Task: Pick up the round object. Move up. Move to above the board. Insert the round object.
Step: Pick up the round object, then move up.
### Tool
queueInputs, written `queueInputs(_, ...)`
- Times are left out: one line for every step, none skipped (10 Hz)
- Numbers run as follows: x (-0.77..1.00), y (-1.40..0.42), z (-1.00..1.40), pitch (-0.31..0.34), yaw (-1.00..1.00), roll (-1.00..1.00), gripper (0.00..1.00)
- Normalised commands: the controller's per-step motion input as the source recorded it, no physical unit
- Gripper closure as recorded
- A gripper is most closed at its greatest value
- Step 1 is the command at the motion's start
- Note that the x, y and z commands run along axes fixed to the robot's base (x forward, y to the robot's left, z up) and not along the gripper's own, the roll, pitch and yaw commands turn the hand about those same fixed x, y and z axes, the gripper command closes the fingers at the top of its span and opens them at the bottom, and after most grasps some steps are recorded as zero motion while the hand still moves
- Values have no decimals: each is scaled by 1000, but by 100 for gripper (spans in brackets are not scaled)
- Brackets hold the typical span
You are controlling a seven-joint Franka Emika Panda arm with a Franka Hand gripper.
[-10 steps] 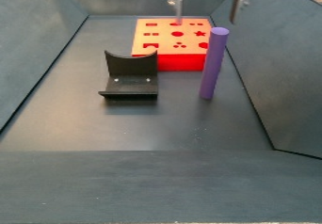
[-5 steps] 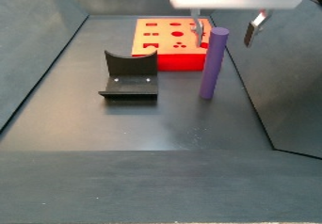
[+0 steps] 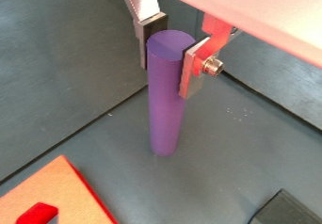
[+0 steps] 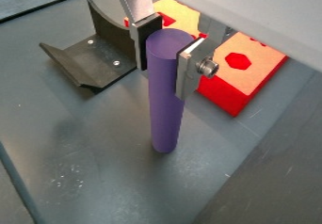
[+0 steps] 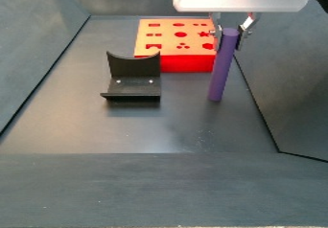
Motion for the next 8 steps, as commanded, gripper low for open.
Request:
queueInputs(0, 0, 0, 0, 0, 0, 100)
queueInputs(0, 0, 0, 0, 0, 0, 100)
queueInputs(0, 0, 0, 0, 0, 0, 100)
queueInputs(0, 0, 0, 0, 0, 0, 100)
queueInputs(0, 0, 0, 0, 0, 0, 100)
queueInputs(0, 0, 0, 0, 0, 0, 100)
queueInputs(0, 0, 0, 0, 0, 0, 100)
queueInputs(0, 0, 833, 0, 0, 0, 100)
